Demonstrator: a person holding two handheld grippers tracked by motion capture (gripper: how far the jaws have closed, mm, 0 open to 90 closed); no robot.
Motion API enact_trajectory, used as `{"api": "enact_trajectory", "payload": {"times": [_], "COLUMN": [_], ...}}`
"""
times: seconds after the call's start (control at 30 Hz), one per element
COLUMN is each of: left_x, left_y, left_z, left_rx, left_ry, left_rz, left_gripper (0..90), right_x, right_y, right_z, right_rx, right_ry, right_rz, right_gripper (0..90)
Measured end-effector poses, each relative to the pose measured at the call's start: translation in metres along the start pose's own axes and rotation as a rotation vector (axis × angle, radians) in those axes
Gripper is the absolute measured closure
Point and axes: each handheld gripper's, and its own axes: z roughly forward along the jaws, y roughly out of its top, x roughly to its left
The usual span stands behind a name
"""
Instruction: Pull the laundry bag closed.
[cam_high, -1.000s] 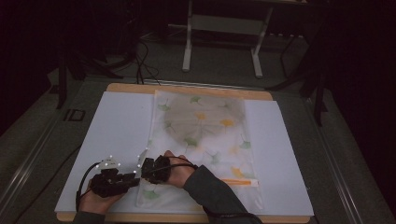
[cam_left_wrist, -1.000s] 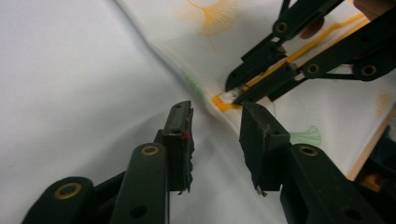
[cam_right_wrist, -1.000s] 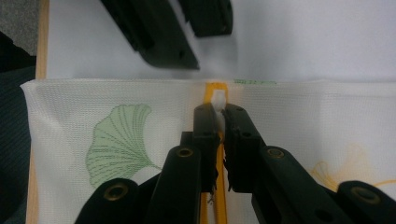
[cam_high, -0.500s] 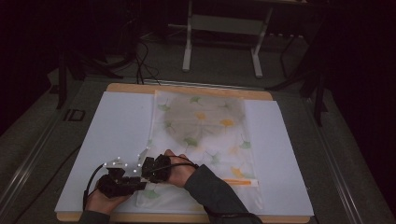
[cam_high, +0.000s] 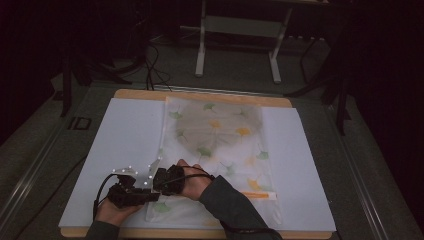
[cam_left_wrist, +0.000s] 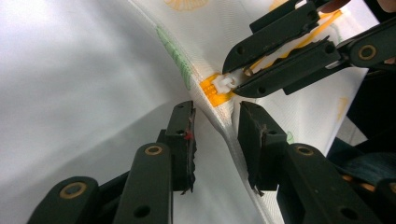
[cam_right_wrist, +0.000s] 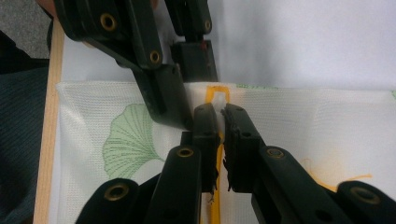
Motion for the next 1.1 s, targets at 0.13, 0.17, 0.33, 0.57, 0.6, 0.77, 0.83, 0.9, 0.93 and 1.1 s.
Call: {"api": "enact_trajectory", "payload": {"times": [0.13,0.17,0.33,0.57,0.6,0.77,0.83,0.9,0.93,1.1], "left_x": [0.000,0.000,-0.002,-0.003,-0.003,-0.003,-0.003,-0.003,-0.003,-0.003], "left_y": [0.001,0.002,0.002,0.001,0.001,0.000,0.000,0.000,0.000,0.000], "left_z": [0.003,0.004,0.005,0.006,0.006,0.006,0.006,0.005,0.005,0.005], "left_rx": [0.012,0.018,0.033,0.032,0.034,0.033,0.033,0.032,0.032,0.020], "left_ry": [-0.014,-0.015,-0.008,-0.005,-0.006,-0.005,-0.006,-0.008,-0.009,-0.019], "left_rz": [0.009,0.013,0.031,0.038,0.039,0.039,0.041,0.043,0.042,0.033], "left_gripper": [70.1,71.7,80.9,86.6,86.8,87.4,87.5,87.6,87.7,87.9], "right_x": [0.000,0.001,0.001,0.001,0.001,0.001,0.001,0.001,0.001,0.000], "right_y": [0.001,0.001,0.000,-0.003,-0.004,-0.006,-0.007,-0.008,-0.008,-0.010], "right_z": [-0.002,-0.002,-0.001,0.001,0.001,0.004,0.004,0.005,0.005,0.006], "right_rx": [-0.006,-0.005,0.001,0.006,0.005,0.007,0.005,0.004,0.003,0.004], "right_ry": [-0.001,0.001,0.006,0.009,0.011,0.013,0.015,0.018,0.018,0.023], "right_rz": [-0.007,-0.007,-0.011,-0.008,-0.005,-0.003,-0.001,0.004,0.004,0.007], "right_gripper": [84.4,84.4,84.4,84.4,84.4,84.4,84.4,84.5,84.5,84.7]}}
